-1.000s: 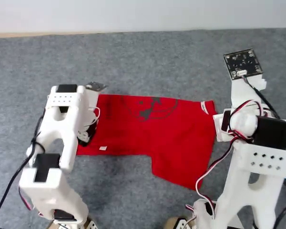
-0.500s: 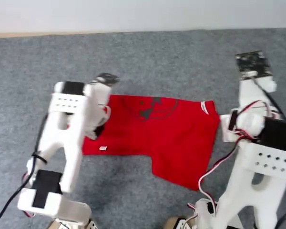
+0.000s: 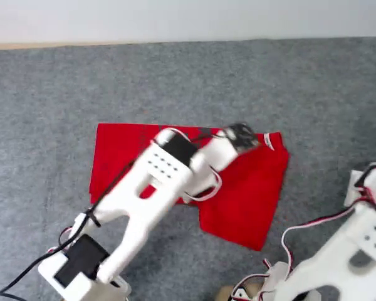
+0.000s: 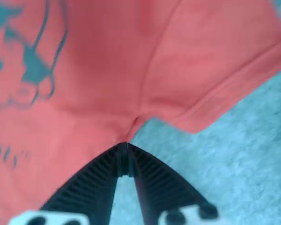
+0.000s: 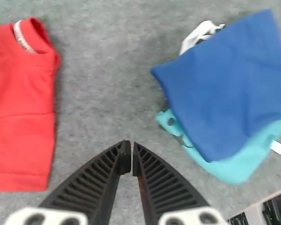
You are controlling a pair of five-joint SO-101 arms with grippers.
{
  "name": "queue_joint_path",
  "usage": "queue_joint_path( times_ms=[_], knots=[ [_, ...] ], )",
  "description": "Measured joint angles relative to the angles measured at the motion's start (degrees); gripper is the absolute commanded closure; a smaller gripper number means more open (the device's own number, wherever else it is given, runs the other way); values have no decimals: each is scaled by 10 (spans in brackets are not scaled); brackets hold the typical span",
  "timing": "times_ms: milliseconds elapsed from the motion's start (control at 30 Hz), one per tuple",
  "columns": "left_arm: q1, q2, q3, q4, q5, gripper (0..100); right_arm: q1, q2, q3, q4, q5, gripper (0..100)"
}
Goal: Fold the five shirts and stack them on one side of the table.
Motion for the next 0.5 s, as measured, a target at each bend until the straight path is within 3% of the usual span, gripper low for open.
queue_joint_path(
  times_ms=[500],
  knots=[
    [110, 107, 1, -18, 0, 783, 6, -37, 0, 0, 4, 990]
  ],
)
